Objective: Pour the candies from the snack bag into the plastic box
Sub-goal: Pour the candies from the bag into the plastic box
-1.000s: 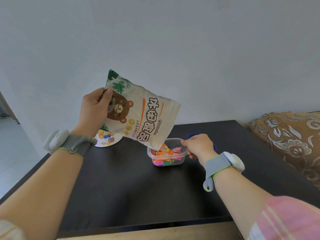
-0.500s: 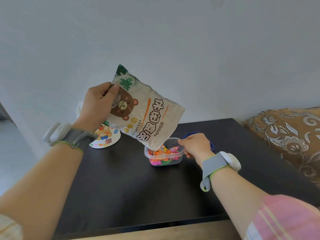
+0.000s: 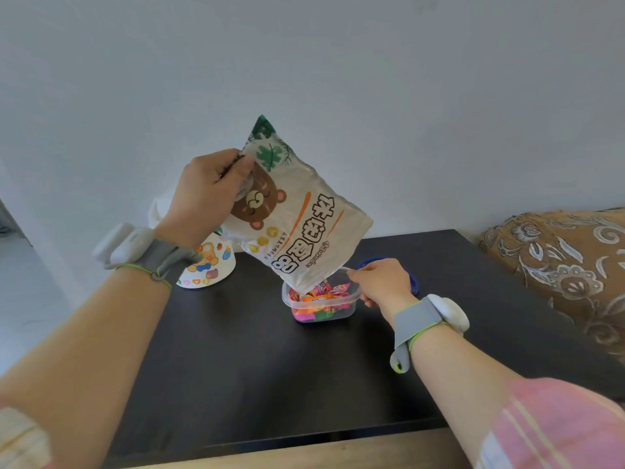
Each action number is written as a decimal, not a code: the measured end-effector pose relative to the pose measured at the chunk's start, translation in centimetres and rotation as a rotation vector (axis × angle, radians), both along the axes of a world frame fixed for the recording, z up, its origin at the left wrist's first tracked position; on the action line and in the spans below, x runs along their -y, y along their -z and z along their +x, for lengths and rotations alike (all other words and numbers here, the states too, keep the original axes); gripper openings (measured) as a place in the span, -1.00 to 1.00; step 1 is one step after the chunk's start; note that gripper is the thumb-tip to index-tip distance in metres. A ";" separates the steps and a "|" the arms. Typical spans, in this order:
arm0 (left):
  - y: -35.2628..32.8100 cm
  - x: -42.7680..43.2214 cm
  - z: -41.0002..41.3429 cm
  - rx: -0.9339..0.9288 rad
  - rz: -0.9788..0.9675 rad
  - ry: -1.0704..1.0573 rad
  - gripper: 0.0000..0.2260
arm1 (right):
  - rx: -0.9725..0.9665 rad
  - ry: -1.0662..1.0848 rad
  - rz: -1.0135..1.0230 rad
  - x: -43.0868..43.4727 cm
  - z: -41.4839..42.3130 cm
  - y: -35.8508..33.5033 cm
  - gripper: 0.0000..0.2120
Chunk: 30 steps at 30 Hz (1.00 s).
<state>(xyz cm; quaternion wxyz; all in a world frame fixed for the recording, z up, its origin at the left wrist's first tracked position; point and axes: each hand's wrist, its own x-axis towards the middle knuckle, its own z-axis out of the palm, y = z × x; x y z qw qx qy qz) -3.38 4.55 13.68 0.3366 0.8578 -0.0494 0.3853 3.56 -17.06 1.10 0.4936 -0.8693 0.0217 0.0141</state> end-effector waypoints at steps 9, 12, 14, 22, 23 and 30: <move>-0.6 0.0 0.0 0.016 -0.004 -0.014 -0.71 | -0.011 -0.010 0.017 0.1 0.1 0.1 -0.76; -0.7 0.0 -0.1 0.029 -0.017 -0.017 -0.72 | -0.003 -0.012 0.014 0.2 0.2 0.2 -0.76; -0.6 -0.1 -0.1 0.012 0.000 -0.021 -0.71 | 0.004 -0.009 0.007 0.1 0.2 0.3 -0.76; -1.5 0.5 -0.8 0.047 -0.012 -0.006 -0.72 | 0.010 -0.018 0.007 0.2 0.4 0.5 -0.79; -1.9 0.7 -0.8 0.056 -0.014 0.007 -0.71 | 0.015 -0.018 0.004 0.2 0.4 0.5 -0.79; -2.4 1.2 -0.4 0.034 0.097 0.040 -0.70 | 0.047 -0.014 -0.021 0.0 0.4 0.7 -0.78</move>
